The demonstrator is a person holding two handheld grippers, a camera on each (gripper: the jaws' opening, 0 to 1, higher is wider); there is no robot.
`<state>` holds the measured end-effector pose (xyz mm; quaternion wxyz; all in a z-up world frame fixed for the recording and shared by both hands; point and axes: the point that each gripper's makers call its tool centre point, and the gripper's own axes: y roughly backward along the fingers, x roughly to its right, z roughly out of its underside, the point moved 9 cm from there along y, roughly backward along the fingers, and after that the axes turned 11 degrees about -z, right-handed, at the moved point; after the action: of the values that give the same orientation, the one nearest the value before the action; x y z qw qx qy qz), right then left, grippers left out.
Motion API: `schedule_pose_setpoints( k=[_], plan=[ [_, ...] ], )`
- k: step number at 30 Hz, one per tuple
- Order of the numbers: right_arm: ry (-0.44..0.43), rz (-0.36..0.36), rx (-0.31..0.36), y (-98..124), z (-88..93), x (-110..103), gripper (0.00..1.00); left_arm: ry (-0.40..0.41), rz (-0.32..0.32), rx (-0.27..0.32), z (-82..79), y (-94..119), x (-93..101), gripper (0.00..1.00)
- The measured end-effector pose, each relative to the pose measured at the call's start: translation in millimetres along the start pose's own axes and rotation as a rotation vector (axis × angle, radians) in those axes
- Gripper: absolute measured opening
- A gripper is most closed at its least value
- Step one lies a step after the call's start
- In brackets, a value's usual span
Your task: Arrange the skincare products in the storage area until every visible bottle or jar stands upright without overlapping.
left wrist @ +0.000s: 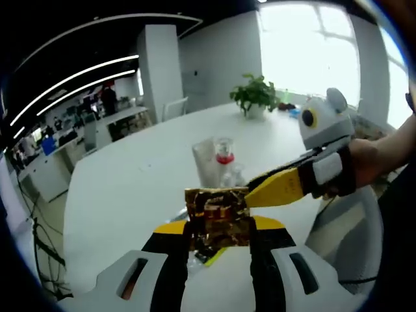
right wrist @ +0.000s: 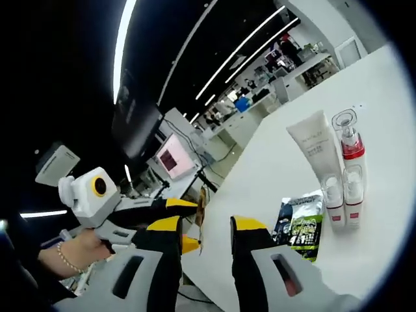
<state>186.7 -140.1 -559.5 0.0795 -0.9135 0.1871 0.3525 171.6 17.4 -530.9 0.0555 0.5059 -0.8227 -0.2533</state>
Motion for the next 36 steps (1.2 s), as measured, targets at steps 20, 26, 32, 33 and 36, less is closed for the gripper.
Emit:
schedule_pose_setpoints(
  k=[20, 26, 32, 33, 36],
  plan=[
    [-0.080, -0.014, 0.022, 2, 1.9, 1, 0.01, 0.051, -0.019, 0.033, -3.7, 2, 12.8, 0.41],
    [-0.088, -0.022, -0.001, 5, -1.3, 6, 0.01, 0.087, 0.056, 0.045, -1.5, 5, 12.3, 0.46],
    [-0.108, -0.085, -0.014, 12, -12.8, 14, 0.01, 0.210, 0.172, 0.059, 4.0, 16, 4.8, 0.46],
    [-0.118, -0.107, -0.018, 13, -13.5, 12, 0.01, 0.237, 0.178, 0.066, 4.2, 18, 1.8, 0.46],
    [-0.129, -0.153, -0.033, 14, -19.5, 13, 0.01, 0.264, 0.174, 0.064, 6.2, 21, -12.1, 0.41]
  ],
)
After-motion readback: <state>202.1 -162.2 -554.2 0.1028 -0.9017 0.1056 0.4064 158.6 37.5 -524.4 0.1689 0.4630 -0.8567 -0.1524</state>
